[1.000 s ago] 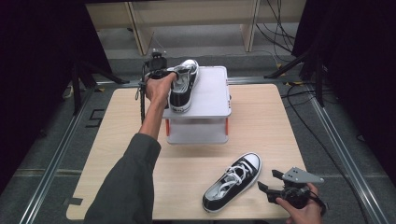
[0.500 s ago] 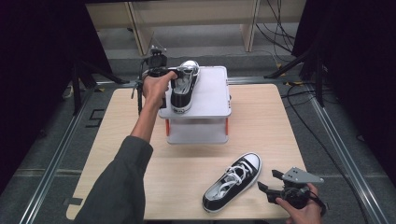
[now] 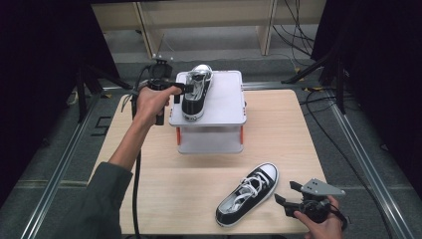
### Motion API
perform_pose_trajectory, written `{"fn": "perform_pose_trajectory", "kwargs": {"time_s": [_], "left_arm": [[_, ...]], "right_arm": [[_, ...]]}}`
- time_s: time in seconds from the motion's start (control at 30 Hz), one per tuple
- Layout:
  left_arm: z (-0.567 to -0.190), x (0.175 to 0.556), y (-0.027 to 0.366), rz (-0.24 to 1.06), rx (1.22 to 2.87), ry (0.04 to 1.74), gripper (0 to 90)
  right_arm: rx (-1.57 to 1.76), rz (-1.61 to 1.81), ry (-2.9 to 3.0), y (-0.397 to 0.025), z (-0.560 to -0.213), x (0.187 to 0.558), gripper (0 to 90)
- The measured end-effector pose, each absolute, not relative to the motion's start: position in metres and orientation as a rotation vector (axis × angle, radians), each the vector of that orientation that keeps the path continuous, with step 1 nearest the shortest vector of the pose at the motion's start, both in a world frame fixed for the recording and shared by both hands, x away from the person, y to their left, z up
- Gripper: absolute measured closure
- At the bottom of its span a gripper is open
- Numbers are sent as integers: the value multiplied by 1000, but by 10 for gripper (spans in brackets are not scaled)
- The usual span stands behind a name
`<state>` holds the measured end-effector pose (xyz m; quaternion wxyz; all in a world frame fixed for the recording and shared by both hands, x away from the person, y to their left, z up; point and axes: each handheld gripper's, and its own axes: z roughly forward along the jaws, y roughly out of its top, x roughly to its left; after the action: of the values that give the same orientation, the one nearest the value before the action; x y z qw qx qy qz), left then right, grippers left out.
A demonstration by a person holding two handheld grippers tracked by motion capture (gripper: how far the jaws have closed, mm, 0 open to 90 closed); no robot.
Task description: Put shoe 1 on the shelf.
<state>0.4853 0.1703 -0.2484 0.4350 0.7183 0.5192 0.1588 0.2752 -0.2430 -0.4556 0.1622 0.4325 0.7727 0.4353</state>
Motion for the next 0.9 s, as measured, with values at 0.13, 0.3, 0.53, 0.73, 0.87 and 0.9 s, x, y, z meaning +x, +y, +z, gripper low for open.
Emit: {"fn": "perform_pose_trajectory", "kwargs": {"time_s": [0.13,0.3,0.53,0.73,0.87,0.9], "left_arm": [[-253,462,175,369,1796,1240,356],[-269,424,182,357,1814,1160,329],[-308,377,190,318,1843,1106,305],[-346,345,193,411,1916,1091,244],[-373,328,195,435,1924,1088,208],[-382,324,197,412,1933,1081,198]], "right_arm": [[1243,1243,2208,-243,-455,275,276],[1247,1255,2204,-242,-454,274,276],[1191,1257,2215,-242,-455,275,277],[1236,1262,2215,-242,-455,274,277],[1195,1268,2218,-241,-455,275,277],[1192,1268,2214,-241,-455,275,277]]}}
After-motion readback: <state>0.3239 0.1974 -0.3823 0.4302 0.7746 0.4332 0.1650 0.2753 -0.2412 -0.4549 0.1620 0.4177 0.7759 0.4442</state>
